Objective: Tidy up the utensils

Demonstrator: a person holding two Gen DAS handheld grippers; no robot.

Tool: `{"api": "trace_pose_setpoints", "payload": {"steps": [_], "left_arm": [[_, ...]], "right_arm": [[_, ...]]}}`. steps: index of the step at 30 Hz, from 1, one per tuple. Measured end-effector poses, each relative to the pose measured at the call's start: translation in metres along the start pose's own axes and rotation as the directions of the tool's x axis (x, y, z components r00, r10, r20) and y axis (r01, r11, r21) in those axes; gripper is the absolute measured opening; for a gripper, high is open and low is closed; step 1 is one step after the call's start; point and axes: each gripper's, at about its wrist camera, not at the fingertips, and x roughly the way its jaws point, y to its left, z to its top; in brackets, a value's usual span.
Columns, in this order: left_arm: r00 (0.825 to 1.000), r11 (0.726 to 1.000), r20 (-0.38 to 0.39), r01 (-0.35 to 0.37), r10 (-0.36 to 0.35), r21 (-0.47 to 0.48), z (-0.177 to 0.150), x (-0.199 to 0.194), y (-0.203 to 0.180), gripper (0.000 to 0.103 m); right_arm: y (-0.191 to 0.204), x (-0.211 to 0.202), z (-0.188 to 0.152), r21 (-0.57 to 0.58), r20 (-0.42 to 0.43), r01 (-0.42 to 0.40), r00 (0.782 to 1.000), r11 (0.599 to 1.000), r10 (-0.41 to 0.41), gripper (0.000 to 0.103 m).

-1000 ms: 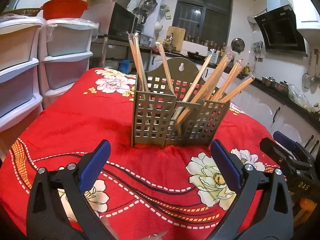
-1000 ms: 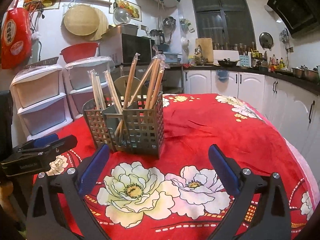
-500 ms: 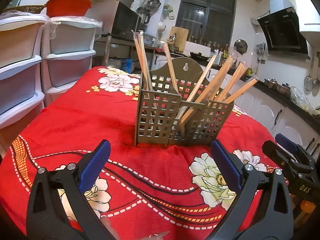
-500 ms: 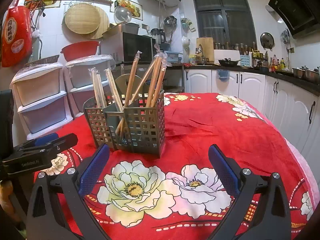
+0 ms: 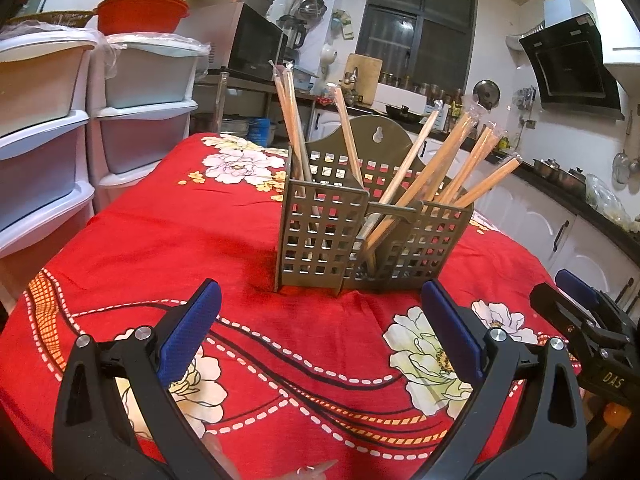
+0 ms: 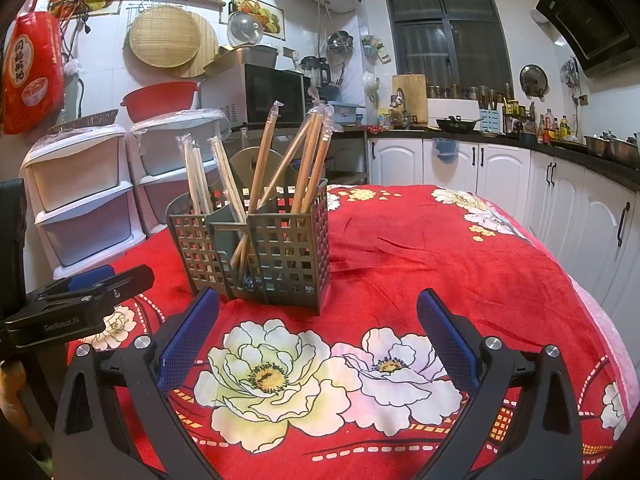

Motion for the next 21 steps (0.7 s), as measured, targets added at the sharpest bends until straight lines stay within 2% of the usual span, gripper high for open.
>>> {"api": "trace_pose_setpoints", "payload": {"steps": [21], "left_arm": [[1.0,1.0,-0.001,-0.002,0.002,-0.005,0.0,-0.0004,0.0021,0.091]], "right_arm": [[-0.0016,-0.0001,-0.0016,0.002,-0.002,0.001,1.0,1.0,-0.001,0.096]]}}
